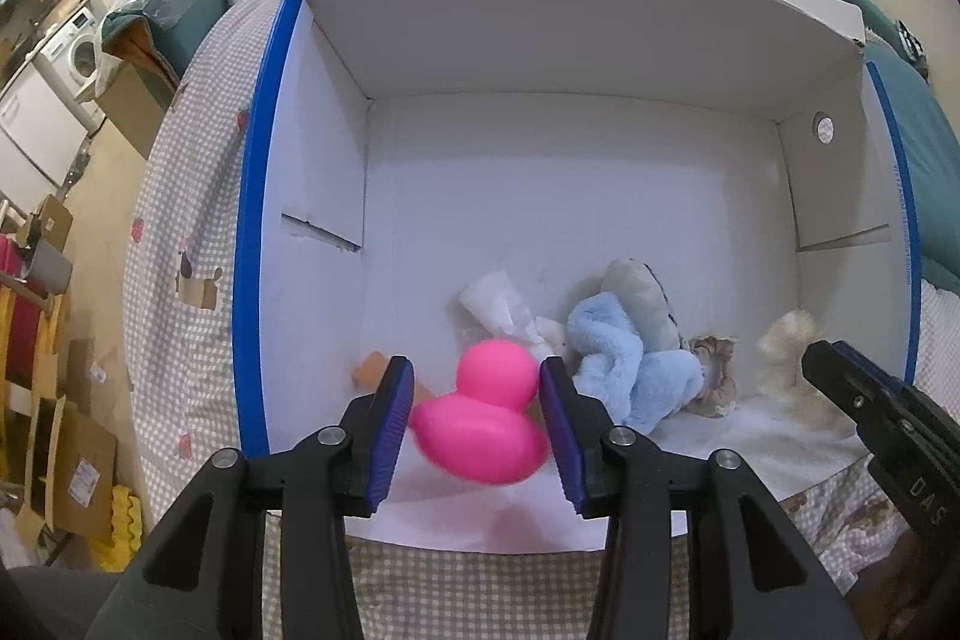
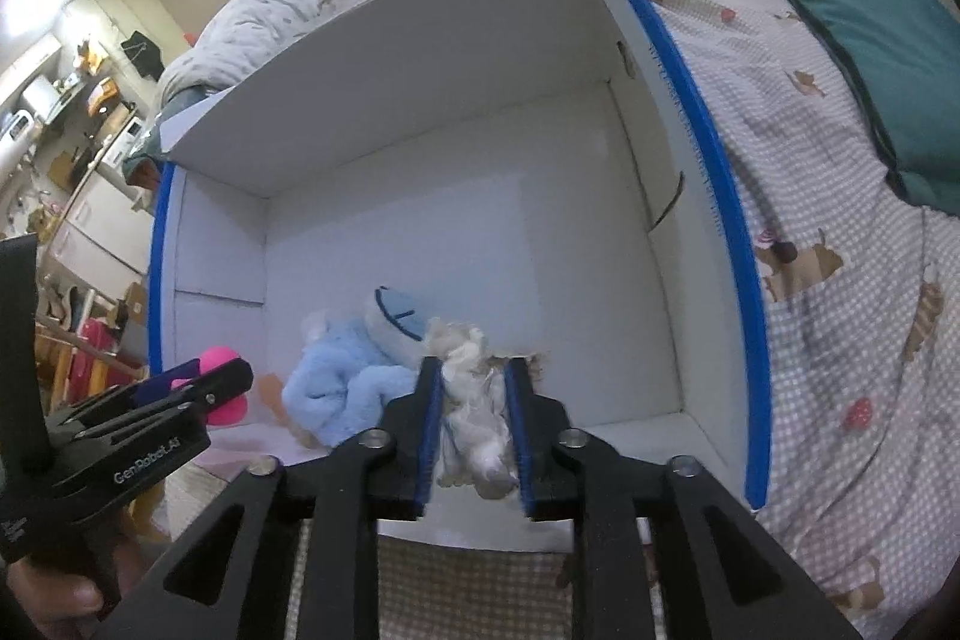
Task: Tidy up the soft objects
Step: 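Lower and open the left gripper to release the duck while the right releases the scrunchie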
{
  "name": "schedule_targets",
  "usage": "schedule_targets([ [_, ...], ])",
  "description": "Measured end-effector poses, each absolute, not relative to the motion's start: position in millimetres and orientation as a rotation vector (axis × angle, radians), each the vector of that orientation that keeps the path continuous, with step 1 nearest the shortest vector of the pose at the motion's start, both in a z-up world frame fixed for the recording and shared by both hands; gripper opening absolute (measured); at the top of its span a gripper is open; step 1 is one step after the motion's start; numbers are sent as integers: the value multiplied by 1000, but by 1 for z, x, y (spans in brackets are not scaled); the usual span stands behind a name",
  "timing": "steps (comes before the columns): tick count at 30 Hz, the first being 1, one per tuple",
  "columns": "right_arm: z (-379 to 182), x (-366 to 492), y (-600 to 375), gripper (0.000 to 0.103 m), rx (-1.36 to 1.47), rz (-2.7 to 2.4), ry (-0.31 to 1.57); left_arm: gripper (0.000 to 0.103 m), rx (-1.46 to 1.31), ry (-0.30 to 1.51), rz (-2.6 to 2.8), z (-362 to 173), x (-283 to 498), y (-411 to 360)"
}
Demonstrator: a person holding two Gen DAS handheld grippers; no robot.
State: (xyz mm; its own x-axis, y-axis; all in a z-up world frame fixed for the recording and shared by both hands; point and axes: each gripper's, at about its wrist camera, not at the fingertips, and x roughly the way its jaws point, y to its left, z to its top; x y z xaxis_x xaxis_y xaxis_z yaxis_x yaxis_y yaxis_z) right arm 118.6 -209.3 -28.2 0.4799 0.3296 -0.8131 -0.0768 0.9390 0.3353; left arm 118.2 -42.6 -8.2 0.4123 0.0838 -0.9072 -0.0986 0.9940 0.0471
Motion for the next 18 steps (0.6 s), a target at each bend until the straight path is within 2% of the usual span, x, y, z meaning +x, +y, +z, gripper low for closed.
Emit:
schedule_targets([
  [2,-28,120,-211,74,290,240,1044,59,-9,1132,121,-7,118,-43],
  [10,-24,119,-223,82,388,277,1019,63,-26,1030,118,7,109,-40],
  [18,-16,109,-227,83,375,282,957,65,-49,1044,72,18,101,-33],
])
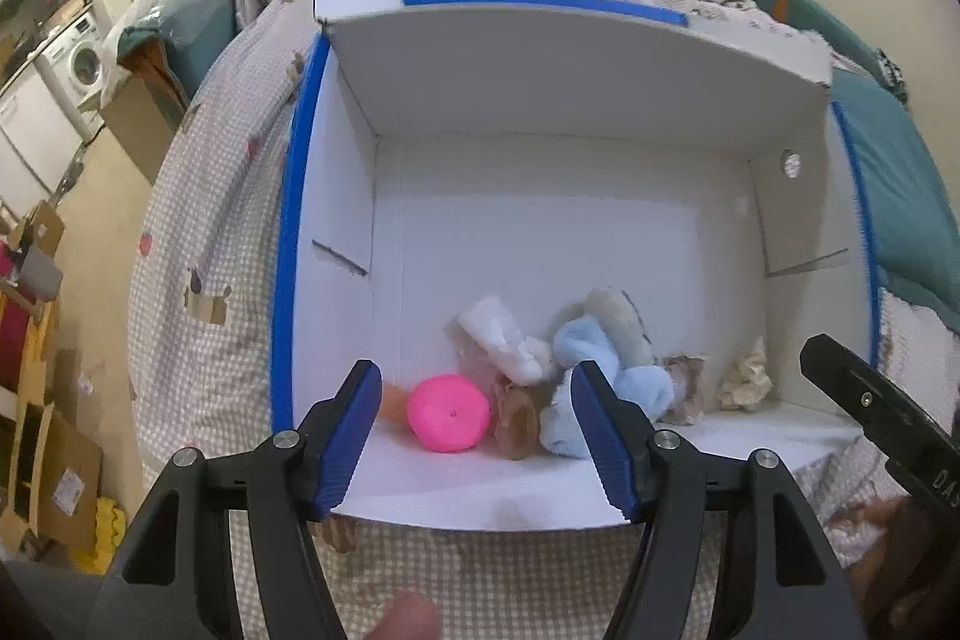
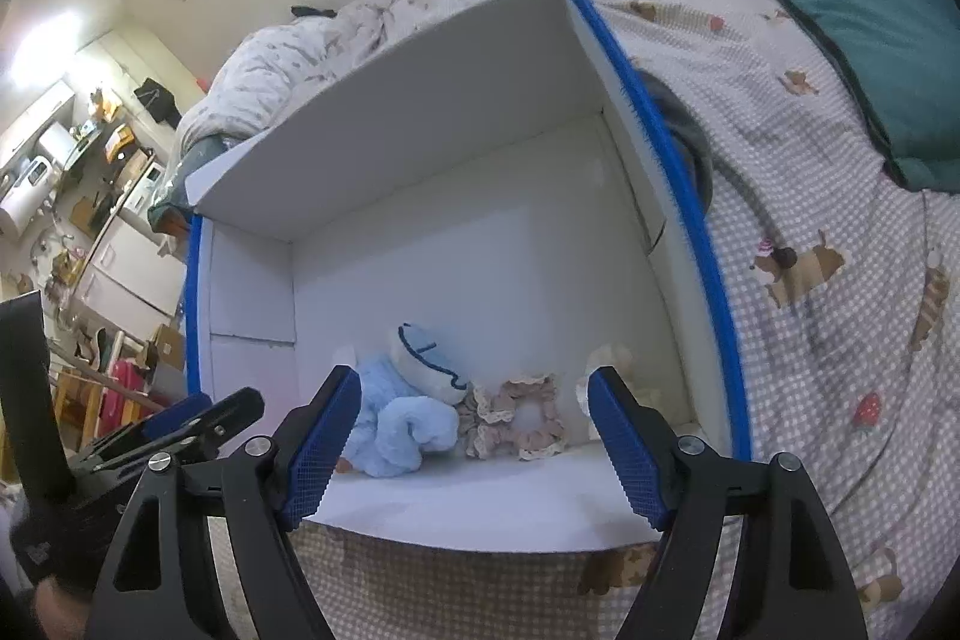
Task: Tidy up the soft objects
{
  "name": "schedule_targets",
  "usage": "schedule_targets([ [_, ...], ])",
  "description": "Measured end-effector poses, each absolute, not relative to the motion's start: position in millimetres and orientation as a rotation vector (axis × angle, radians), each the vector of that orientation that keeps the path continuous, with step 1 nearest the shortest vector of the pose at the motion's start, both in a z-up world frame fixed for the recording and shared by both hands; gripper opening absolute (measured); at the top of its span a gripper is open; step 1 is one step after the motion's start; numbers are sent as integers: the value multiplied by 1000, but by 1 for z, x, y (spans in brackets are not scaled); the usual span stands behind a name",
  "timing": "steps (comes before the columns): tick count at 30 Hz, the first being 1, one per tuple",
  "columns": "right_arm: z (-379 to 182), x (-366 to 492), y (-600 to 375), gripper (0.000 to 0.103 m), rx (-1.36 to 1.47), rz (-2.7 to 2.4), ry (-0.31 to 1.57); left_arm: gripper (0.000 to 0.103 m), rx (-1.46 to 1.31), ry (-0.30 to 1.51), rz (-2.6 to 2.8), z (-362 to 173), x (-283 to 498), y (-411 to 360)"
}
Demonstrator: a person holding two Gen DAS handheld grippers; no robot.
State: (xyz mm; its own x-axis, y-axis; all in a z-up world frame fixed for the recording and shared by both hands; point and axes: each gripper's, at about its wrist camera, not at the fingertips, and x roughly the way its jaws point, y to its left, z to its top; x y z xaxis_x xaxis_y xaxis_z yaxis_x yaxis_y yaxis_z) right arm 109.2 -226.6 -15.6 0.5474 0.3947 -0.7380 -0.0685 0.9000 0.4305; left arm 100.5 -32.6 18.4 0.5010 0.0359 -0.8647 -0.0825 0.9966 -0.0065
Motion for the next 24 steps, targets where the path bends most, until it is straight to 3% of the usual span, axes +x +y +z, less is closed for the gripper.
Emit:
schedule_targets([
  [2,-9,103,-228,83,368,295,930,88,-53,1012,72,28,95,-28],
  [4,1,96,-227,89,354,293,906,99,-83,989,73,36,88,-21],
  [5,6,93,-227,102,351,292,891,99,-104,973,65,41,83,-17],
  [6,11,88,-226,103,348,291,873,99,-116,954,55,47,78,-13],
  [16,41,45,-217,103,256,240,807,100,51,775,56,83,11,-5],
  [24,51,8,-199,103,158,233,738,100,-52,747,106,78,-23,24],
])
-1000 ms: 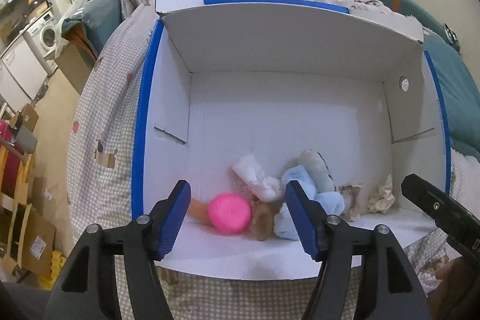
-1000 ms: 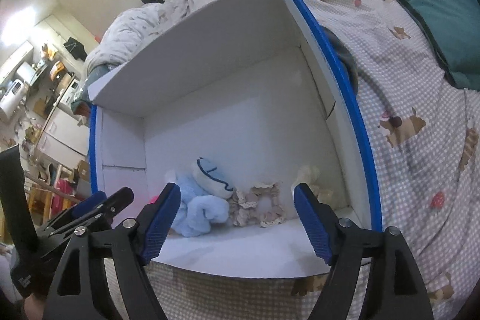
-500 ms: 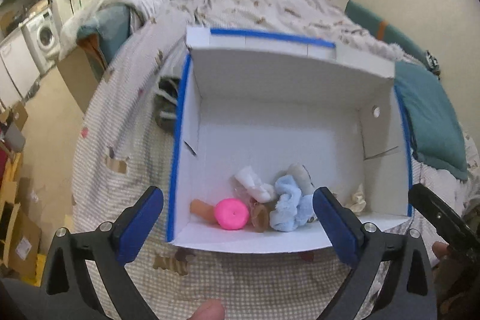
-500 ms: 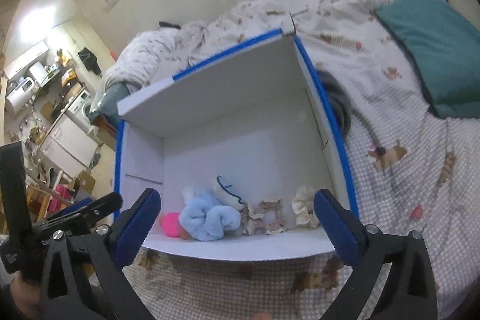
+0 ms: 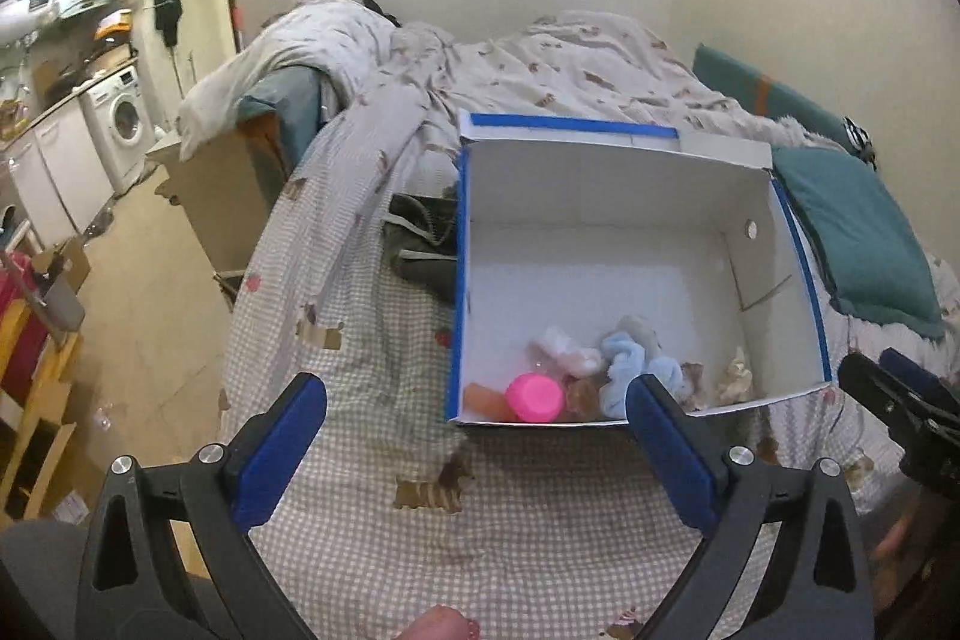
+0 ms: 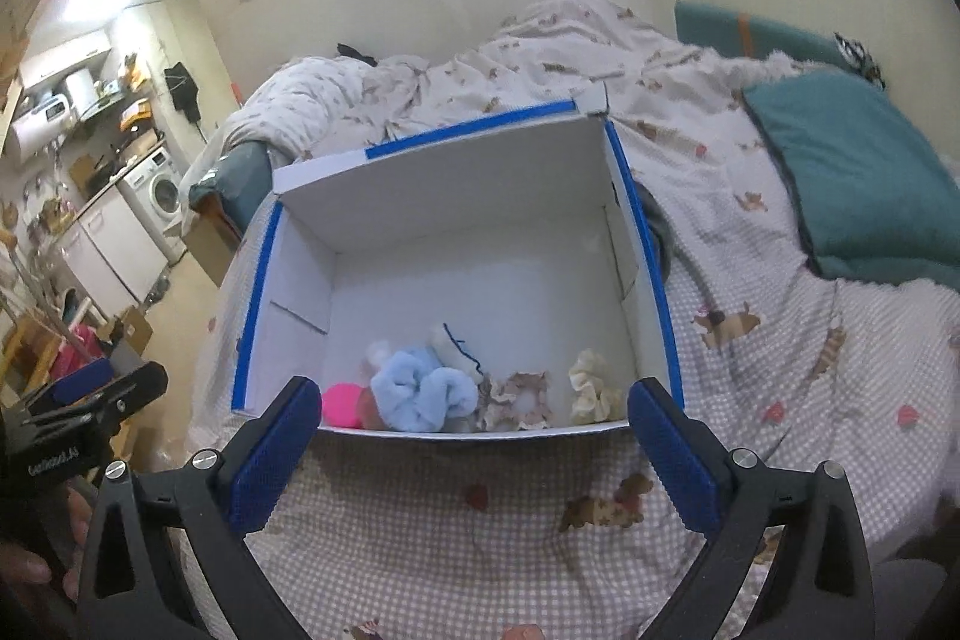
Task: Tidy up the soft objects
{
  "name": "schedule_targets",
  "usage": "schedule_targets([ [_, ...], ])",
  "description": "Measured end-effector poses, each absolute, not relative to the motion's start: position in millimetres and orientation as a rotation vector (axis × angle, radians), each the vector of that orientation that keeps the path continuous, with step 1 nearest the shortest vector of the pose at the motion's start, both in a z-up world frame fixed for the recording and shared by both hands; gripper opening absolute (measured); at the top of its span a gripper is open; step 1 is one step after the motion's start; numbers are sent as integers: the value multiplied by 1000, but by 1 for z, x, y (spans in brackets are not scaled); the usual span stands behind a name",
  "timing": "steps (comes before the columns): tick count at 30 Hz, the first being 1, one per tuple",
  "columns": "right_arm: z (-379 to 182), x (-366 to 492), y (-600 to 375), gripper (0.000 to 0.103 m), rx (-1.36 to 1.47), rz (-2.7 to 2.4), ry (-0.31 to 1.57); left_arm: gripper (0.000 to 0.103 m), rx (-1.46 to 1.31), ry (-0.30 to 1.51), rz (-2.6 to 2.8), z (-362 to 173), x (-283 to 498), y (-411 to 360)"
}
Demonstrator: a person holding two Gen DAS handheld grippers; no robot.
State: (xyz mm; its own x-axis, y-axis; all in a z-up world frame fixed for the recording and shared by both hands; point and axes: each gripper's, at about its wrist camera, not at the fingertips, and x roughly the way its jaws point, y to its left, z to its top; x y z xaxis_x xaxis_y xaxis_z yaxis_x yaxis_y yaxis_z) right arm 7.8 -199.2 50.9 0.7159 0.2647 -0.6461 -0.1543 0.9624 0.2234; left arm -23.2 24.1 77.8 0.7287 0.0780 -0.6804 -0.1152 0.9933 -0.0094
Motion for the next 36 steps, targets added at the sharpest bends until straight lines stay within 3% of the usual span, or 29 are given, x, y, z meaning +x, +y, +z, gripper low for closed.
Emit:
schedule_targets([
  [10,20,-10,-170,103,-25,186,686,100,-85,796,98,33,-28,24],
  [36,7,-1,-169,103,19,182,741,103,-63,777,68,25,-31,15],
])
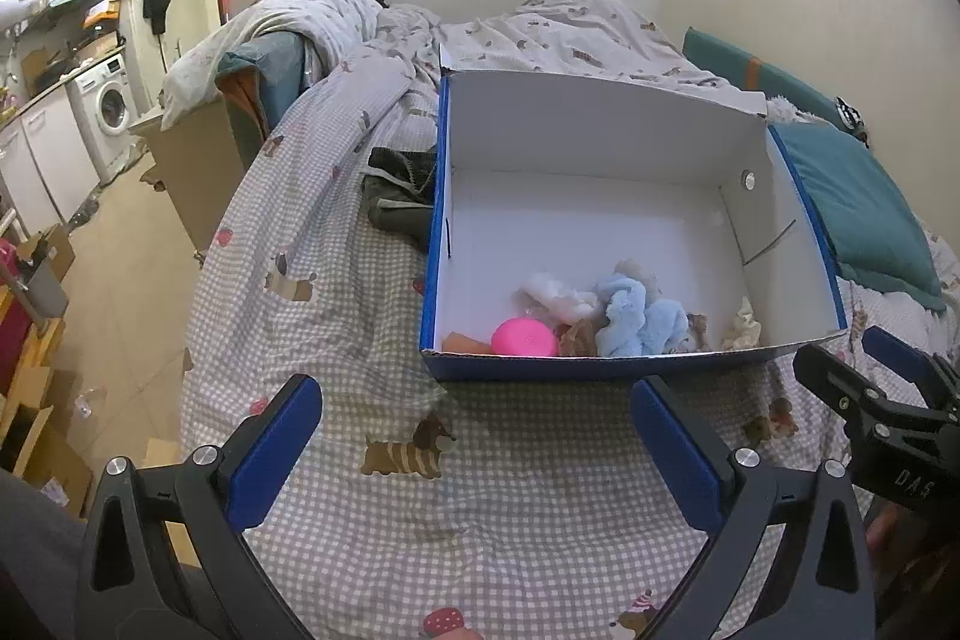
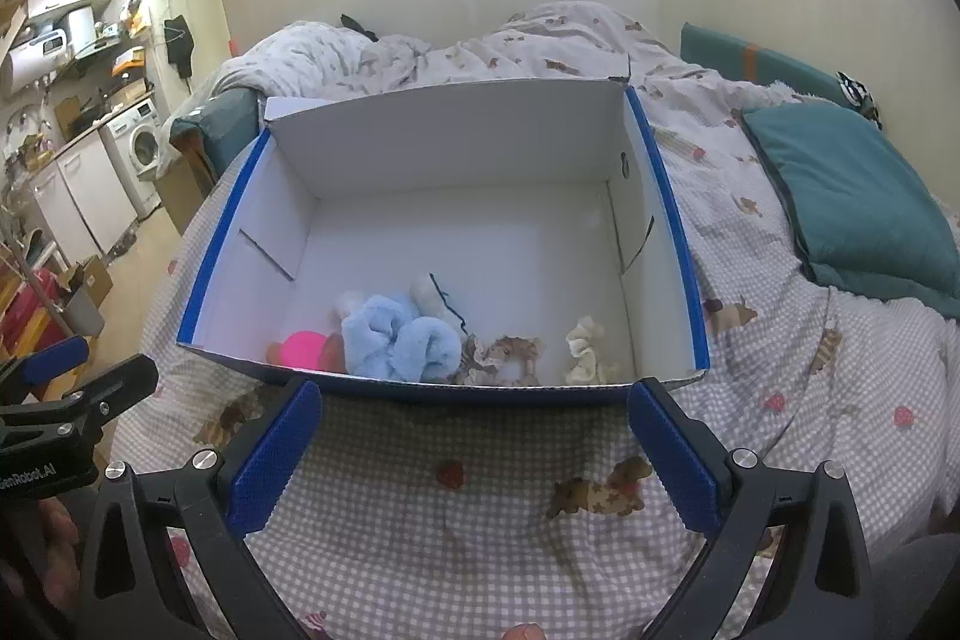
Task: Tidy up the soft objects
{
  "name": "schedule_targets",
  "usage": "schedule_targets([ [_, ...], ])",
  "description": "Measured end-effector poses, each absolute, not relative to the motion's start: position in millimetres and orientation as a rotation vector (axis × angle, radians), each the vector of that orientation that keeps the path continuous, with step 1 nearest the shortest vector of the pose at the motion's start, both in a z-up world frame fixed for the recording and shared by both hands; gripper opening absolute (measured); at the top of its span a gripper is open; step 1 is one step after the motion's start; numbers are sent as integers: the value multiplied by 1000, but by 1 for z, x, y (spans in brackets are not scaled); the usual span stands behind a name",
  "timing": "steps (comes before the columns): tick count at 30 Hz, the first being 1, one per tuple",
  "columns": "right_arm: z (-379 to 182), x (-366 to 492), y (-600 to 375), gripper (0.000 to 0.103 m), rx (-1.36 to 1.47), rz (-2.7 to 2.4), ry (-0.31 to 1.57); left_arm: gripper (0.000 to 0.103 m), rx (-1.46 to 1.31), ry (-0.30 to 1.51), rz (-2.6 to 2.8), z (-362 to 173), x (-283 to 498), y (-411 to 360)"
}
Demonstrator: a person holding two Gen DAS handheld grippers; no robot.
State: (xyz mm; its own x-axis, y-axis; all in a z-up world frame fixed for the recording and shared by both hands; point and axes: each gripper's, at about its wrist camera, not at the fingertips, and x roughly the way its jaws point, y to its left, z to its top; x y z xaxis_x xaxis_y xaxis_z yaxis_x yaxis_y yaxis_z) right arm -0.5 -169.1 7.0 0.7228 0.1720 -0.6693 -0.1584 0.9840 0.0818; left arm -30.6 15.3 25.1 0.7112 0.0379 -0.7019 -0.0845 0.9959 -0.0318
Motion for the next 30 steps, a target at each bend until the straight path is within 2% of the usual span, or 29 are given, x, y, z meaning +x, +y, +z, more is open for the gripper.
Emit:
schedule_targets([
  [30,5,0,-169,103,21,180,743,103,-67,778,63,27,-31,16],
])
